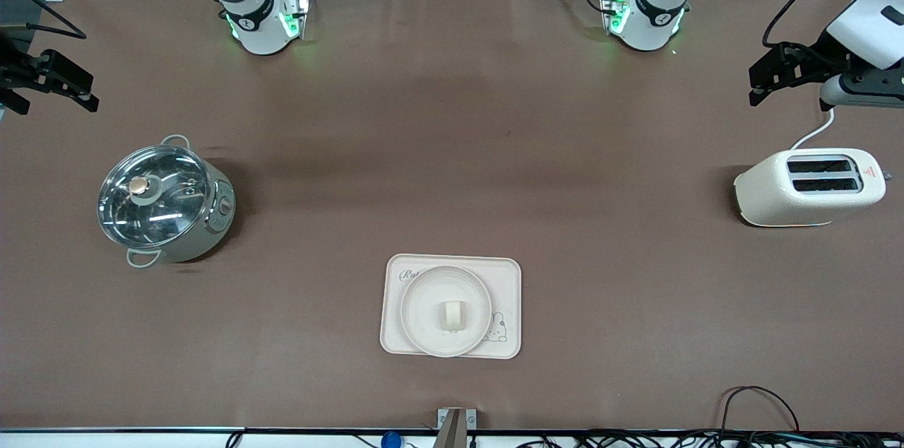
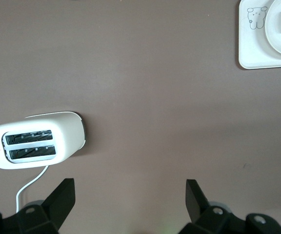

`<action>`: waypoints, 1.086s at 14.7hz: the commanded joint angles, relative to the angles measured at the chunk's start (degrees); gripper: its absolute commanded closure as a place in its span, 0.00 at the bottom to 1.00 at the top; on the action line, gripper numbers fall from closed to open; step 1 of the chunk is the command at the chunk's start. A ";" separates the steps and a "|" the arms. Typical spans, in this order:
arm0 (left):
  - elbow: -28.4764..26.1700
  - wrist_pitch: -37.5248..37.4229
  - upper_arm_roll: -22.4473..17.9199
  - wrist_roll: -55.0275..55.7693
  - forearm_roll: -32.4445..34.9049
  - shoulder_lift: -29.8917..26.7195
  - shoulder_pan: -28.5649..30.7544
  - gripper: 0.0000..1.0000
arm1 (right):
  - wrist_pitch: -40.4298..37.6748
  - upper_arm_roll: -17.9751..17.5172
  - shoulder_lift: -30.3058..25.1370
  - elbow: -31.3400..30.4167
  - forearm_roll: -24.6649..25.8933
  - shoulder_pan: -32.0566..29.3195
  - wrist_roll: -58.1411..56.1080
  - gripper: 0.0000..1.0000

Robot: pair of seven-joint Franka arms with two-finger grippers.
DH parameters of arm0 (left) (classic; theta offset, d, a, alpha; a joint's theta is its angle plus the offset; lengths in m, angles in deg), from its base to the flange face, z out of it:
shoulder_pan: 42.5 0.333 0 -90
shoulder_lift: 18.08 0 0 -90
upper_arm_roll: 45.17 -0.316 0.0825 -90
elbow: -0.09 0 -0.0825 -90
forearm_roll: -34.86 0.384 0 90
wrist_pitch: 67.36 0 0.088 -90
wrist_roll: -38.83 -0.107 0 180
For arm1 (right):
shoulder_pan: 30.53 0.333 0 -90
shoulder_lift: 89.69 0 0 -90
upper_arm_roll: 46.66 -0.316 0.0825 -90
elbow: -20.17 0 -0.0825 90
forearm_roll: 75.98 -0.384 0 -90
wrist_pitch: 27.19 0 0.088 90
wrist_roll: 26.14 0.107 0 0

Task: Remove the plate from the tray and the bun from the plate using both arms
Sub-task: 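Move the right gripper from rest toward the white plate on the tray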

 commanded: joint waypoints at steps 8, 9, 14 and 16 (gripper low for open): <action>1.81 -0.07 -0.08 -1.05 -0.85 1.58 0.14 0.00 | 0.65 -0.01 -0.19 1.01 -1.63 3.41 0.62 0.00; 2.51 -0.07 -0.08 -1.05 -0.94 2.28 0.14 0.00 | 1.09 -0.01 0.77 1.10 -3.91 4.38 0.63 0.00; 2.61 -0.07 -0.08 -0.70 -1.02 2.55 0.14 0.00 | 12.23 -0.01 9.90 0.66 -11.05 9.74 8.35 0.00; 2.43 0.02 -0.08 -0.44 -1.02 2.73 0.23 0.00 | 17.76 -0.01 14.64 0.75 -12.71 11.94 11.68 0.00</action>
